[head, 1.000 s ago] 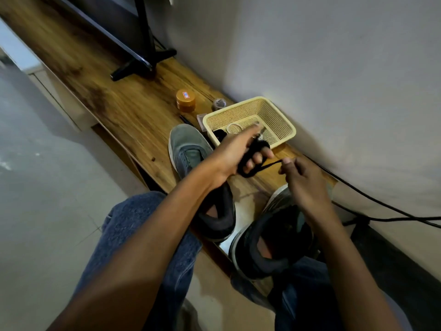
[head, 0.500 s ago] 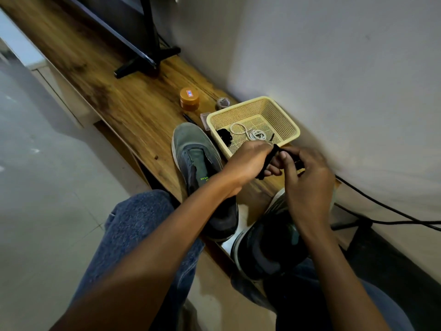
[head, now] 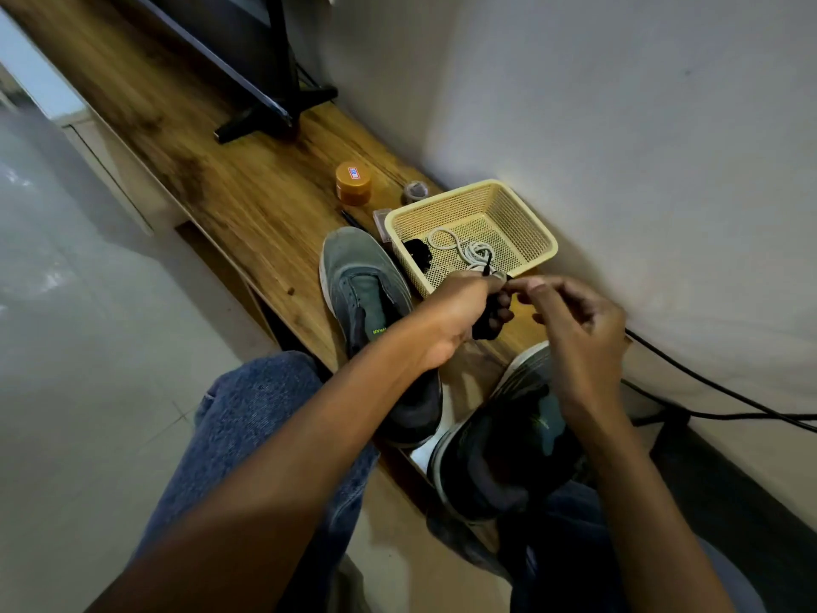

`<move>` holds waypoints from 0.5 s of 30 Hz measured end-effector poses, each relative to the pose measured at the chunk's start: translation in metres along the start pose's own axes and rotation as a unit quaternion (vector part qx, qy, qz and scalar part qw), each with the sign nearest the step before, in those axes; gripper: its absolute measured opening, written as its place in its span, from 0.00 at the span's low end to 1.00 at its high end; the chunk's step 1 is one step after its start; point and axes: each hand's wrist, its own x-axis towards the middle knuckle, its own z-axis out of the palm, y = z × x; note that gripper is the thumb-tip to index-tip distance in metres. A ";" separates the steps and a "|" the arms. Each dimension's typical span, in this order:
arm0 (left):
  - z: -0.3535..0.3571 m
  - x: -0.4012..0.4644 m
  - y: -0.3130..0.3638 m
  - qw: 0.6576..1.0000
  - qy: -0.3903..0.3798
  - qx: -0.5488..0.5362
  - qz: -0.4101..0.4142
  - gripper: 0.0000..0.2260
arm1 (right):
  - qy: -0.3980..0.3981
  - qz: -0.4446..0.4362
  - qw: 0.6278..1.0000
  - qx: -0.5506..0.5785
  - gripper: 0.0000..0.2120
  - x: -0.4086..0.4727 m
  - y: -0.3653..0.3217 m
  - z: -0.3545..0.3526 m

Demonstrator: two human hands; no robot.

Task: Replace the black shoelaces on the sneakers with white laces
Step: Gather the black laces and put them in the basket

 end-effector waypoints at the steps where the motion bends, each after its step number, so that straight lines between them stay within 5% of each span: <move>1: 0.000 0.000 0.000 1.000 -0.009 -0.011 -0.003 0.13 | 0.016 0.019 1.000 0.012 0.05 0.001 0.001 -0.001; 7: -0.001 -0.002 0.004 0.996 -0.069 -0.050 -0.022 0.13 | -0.099 0.223 0.956 0.161 0.08 0.007 0.005 -0.006; 15: -0.009 -0.004 0.007 0.990 -0.104 0.038 0.082 0.14 | -0.082 0.174 0.967 0.170 0.05 0.010 0.009 -0.007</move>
